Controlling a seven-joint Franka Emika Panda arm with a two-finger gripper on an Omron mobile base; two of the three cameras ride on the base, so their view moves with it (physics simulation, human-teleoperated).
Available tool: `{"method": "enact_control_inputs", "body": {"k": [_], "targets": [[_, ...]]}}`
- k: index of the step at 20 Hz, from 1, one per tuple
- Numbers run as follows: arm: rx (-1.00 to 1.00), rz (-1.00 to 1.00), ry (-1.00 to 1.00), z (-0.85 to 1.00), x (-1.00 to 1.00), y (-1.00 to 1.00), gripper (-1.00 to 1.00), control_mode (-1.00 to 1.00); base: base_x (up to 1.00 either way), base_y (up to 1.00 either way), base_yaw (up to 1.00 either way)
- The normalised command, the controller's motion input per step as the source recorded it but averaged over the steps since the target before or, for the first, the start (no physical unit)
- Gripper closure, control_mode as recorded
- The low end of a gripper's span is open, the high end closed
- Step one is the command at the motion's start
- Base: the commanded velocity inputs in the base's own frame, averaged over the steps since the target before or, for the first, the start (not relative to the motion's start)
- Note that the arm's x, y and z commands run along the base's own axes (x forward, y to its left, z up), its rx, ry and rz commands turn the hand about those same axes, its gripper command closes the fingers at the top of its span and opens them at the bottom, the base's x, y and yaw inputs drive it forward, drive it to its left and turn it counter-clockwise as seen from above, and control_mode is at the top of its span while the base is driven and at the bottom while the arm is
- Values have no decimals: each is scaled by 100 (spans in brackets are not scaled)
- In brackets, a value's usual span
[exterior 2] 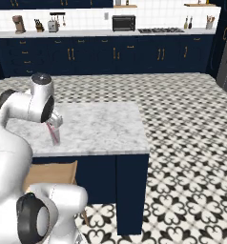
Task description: Take a straw from the drawer in front and place it inside the glass cup on the dining counter.
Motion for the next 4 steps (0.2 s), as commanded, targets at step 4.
{"method": "enact_control_inputs", "body": {"k": [4], "targets": [[-34,21,-3,0,0,-81,-100,-100,0,0,0]]}}
